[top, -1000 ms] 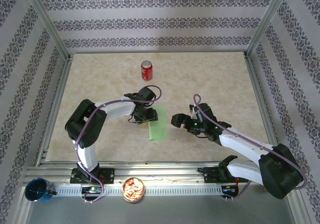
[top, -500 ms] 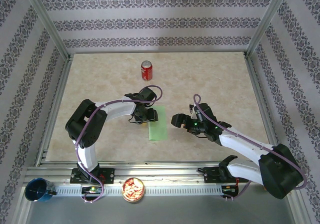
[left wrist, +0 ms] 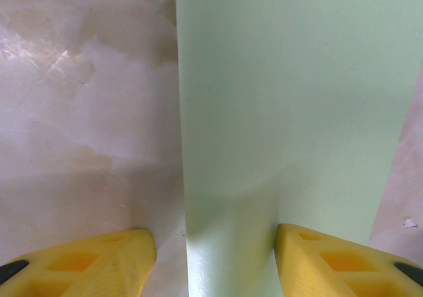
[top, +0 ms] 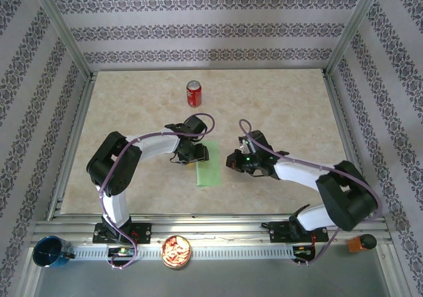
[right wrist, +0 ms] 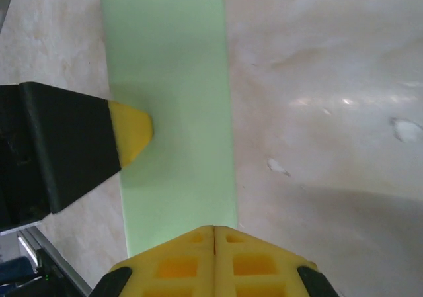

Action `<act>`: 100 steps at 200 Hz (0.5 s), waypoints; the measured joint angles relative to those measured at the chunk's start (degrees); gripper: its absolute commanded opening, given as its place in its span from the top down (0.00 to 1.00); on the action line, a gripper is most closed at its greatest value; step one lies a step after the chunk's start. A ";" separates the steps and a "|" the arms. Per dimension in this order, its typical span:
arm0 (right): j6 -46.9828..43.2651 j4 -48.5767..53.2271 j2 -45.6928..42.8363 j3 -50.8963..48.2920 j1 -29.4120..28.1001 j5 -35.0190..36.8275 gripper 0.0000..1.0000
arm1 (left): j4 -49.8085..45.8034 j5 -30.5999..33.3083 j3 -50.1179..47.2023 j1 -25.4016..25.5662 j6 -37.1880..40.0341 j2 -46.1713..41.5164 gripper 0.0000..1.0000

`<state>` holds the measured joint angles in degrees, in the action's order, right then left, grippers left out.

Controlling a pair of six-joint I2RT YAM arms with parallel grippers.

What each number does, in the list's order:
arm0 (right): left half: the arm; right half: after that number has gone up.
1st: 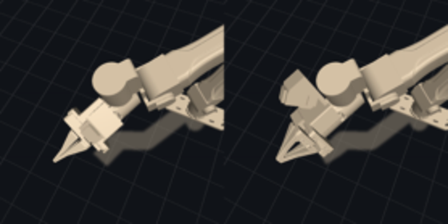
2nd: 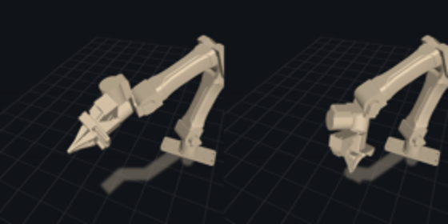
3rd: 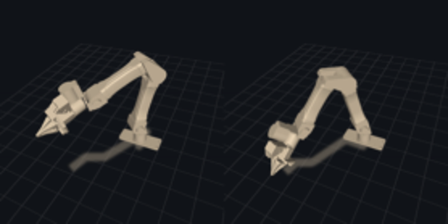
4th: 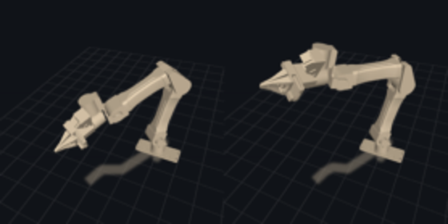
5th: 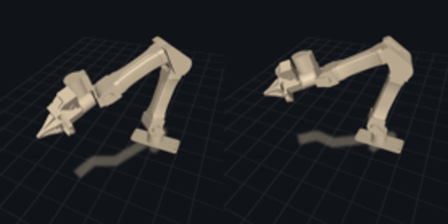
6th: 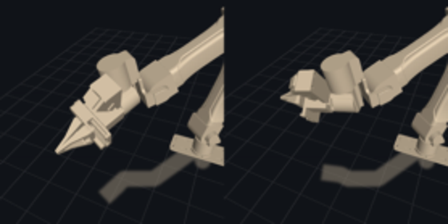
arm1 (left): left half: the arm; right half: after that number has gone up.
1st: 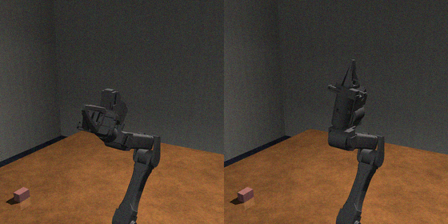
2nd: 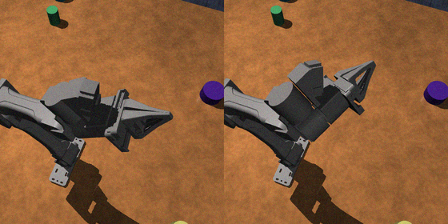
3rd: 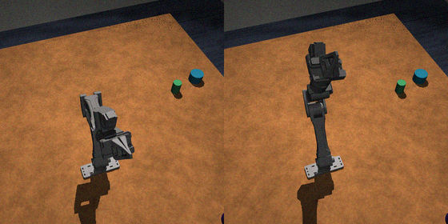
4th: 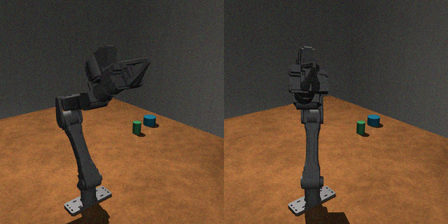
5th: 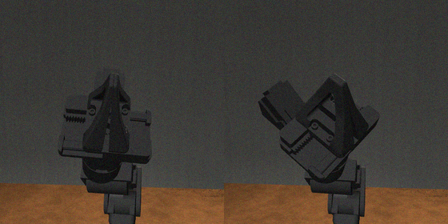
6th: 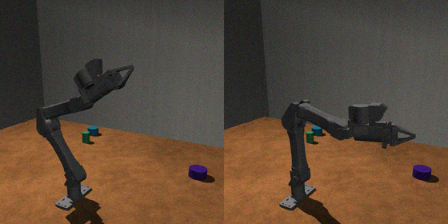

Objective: Fold a paper plane with a square sheet of paper (pick it up from the middle)
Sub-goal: Hold the square sheet of paper at the center of the table.

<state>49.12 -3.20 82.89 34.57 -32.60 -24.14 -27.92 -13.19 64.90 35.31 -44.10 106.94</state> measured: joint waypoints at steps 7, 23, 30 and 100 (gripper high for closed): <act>-0.46 0.39 1.44 1.68 -0.37 0.02 1.00 | 0.00 0.00 0.00 0.00 0.00 0.00 0.45; -1.44 1.05 3.96 4.81 -1.11 0.04 1.00 | 0.00 0.00 0.00 0.00 0.00 0.00 0.45; -1.73 1.33 4.90 5.92 -1.44 0.04 1.00 | 0.00 0.00 0.00 0.00 0.00 0.00 0.45; -3.06 3.85 14.23 12.83 -3.56 -0.74 1.00 | 0.00 0.00 0.02 0.00 0.00 0.04 0.45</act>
<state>46.06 0.64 97.12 47.40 -36.16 -24.88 -27.92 -13.19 64.93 35.31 -44.10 106.98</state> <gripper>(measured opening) 0.064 0.550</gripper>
